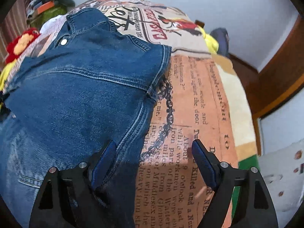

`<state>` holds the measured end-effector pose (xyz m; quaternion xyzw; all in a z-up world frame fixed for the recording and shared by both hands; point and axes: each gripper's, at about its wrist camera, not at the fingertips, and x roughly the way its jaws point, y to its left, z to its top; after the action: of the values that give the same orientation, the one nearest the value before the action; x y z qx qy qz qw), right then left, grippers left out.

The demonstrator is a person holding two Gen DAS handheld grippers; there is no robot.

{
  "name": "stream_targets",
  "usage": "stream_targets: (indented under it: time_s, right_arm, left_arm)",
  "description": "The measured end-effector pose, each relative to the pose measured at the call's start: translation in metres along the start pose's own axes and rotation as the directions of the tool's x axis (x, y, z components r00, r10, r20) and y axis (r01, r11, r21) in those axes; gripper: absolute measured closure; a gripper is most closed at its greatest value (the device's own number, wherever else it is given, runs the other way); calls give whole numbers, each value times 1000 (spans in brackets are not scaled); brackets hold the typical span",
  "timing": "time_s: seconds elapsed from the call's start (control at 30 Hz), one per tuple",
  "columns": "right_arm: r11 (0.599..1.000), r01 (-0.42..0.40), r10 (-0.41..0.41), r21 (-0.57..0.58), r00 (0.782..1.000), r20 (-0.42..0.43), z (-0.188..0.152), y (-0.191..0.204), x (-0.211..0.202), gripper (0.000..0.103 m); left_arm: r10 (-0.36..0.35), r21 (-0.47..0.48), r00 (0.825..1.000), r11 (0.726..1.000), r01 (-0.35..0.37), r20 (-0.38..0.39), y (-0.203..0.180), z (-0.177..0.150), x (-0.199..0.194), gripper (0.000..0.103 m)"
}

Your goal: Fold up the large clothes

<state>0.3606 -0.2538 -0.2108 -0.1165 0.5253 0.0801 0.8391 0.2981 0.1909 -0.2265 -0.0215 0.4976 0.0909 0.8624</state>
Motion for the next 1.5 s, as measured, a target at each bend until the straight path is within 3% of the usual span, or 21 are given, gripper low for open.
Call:
stream_targets:
  time_s: [0.2, 0.33, 0.5, 0.7, 0.83, 1.0, 1.07, 1.13, 1.27, 1.33, 1.5]
  right_arm:
    - [984, -136, 134, 116, 991, 27, 22, -22, -11, 22]
    - [954, -243, 231, 175, 969, 88, 44, -32, -21, 22]
    - [929, -298, 277, 220, 953, 119, 72, -42, -17, 22]
    - [910, -306, 299, 279, 952, 68, 94, -51, 23, 22]
    - [887, -337, 347, 317, 938, 26, 102, -50, 56, 24]
    - [866, -369, 383, 338, 923, 27, 109, -44, 80, 42]
    - [862, -366, 382, 350, 924, 26, 111, -44, 88, 64]
    - [878, -349, 362, 327, 932, 20, 116, -43, 90, 81]
    - [888, -353, 355, 294, 934, 50, 130, -42, 84, 90]
    - [907, -335, 325, 256, 942, 81, 142, -39, 74, 91]
    - [946, -282, 255, 156, 951, 172, 174, -24, 41, 92]
  left_arm:
    - [-50, -26, 998, 998, 51, 50, 13, 22, -20, 23]
    - [-88, -85, 993, 992, 94, 74, 28, 48, -23, 22]
    - [-156, -175, 987, 972, 158, 25, 49, 78, 6, 22]
    - [-244, -262, 968, 939, 221, -57, 55, 96, 62, 22]
    - [-263, -259, 961, 937, 234, -85, 47, 106, 86, 48]
    - [-222, -251, 971, 949, 193, -93, 46, 120, 110, 67]
    - [-232, -255, 969, 945, 203, -88, 45, 123, 114, 84]
    - [-186, -238, 979, 958, 163, -79, 39, 127, 112, 87]
    - [-55, -124, 998, 991, 54, -7, 15, 134, 90, 90]
    - [-22, -90, 999, 996, 25, 36, 8, 137, 77, 91]
    - [-66, -98, 985, 992, 82, 159, 13, 149, 32, 91]
